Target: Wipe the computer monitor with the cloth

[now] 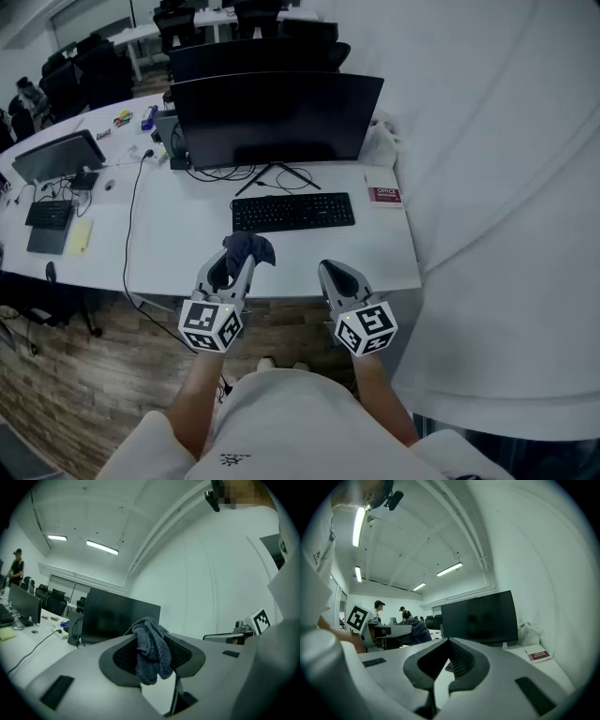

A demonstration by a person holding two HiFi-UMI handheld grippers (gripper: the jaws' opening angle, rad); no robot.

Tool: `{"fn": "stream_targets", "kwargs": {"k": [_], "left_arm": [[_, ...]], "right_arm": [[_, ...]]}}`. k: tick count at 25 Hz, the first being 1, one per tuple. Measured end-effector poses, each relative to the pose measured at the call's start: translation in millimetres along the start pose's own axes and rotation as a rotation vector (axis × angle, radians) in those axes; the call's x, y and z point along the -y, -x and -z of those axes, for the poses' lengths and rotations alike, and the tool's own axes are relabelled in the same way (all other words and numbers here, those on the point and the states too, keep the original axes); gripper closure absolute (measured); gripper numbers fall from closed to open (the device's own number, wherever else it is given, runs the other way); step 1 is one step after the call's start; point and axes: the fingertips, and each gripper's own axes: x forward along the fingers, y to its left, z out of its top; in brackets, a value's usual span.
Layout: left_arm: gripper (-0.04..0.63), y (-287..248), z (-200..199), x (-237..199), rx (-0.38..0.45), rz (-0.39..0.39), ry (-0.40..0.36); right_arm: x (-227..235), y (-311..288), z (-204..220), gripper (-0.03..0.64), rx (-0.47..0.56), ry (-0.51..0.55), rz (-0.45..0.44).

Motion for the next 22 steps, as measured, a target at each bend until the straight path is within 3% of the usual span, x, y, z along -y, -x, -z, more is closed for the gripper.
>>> {"fn": "stream_targets", "kwargs": {"k": [22], "left_arm": [[0.44, 13.2, -2.0, -23.6, 0.001, 0.014, 0.009]], "right_arm": [[-21.8, -13.9, -2.2, 0.597, 0.021, -0.041, 0.015]]}}
